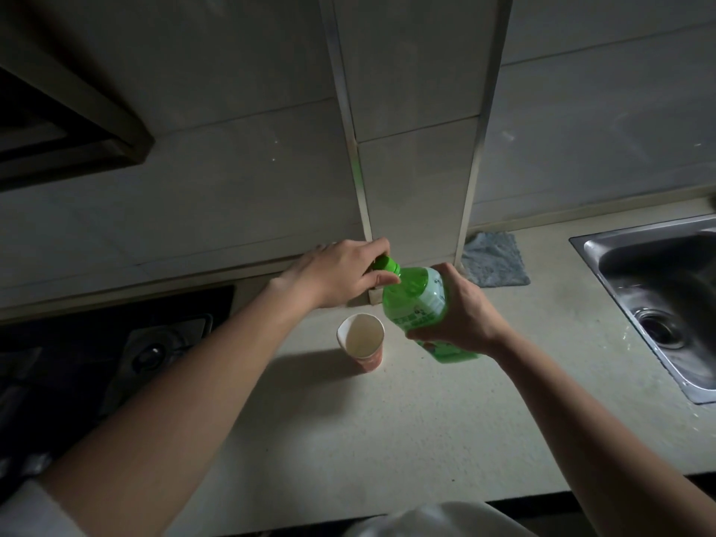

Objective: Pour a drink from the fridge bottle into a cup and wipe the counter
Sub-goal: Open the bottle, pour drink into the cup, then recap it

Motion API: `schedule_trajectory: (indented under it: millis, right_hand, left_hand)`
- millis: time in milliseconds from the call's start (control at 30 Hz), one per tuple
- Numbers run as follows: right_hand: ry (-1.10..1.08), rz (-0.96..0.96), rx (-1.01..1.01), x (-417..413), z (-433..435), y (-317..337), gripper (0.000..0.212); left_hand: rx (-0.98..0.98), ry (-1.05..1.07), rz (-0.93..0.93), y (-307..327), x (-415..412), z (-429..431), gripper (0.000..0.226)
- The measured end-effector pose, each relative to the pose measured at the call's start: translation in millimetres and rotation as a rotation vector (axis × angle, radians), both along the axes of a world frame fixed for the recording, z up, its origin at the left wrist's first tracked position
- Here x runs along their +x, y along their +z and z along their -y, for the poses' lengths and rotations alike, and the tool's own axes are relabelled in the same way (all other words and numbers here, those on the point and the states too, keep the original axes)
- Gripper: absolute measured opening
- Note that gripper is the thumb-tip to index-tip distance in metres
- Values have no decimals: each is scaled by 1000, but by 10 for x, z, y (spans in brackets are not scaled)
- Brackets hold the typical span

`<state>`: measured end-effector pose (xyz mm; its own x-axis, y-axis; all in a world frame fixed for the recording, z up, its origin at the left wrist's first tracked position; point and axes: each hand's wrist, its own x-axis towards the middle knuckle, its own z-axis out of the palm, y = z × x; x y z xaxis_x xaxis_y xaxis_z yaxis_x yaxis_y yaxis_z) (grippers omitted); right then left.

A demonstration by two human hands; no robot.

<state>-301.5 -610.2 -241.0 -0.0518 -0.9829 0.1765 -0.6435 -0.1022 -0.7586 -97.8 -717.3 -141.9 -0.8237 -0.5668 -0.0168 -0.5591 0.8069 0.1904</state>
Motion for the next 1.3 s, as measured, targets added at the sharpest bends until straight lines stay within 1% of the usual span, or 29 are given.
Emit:
schedule_trajectory:
  millis: [67, 133, 200, 233, 300, 367, 433, 567, 700, 733, 867, 967, 1100, 1200, 1233, 1300]
  right_hand:
    - [-1, 8, 2, 1, 5, 4, 85]
    - [-3, 28, 12, -12, 2, 9, 86]
    - [6, 32, 17, -32, -3, 7, 86]
    - [9, 29, 15, -43, -5, 3, 87]
    - [5, 20, 11, -57, -9, -5, 86]
    - [0, 6, 10, -55, -8, -3, 86]
    - [-5, -1, 13, -43, -5, 3, 86]
    - [2, 11, 25, -13, -6, 4, 83]
    - [1, 11, 32, -3, -3, 7, 84]
    - [-2, 11, 32, -3, -3, 4, 84]
    - [4, 11, 32, 3, -6, -10, 84]
    - [7, 12, 34, 12, -2, -12, 84]
    - [4, 9, 34, 12, -4, -12, 83]
    - [1, 21, 41, 2, -8, -12, 84]
    - [-2, 20, 41, 2, -5, -12, 84]
    - [-5, 14, 40, 0, -1, -19, 85]
  left_hand:
    - [40, 15, -23, -8, -13, -5, 46]
    - [94, 24, -79, 6, -21, -18, 49]
    - [163, 10, -154, 38, 6, -13, 57]
    - [181, -8, -187, 46, 27, -5, 56]
    - [178, -28, -212, 34, 56, 19, 43]
    - [161, -7, -217, 3, 68, 35, 31]
    - [142, 41, -191, -2, 55, 31, 26]
    - [114, 88, -129, 0, 51, 13, 41]
    - [203, 19, -217, 45, 69, -20, 57]
    - [215, 3, -218, 52, 74, -14, 56]
    - [196, -5, -204, 14, 69, 37, 36]
    - [169, 34, -160, -17, 67, 55, 31]
    - [137, 85, -132, 10, 60, 35, 47]
    - [233, 39, -178, 84, 60, -13, 67]
    - [247, 17, -185, 91, 64, -11, 68]
    - [222, -3, -186, 71, 74, 18, 54]
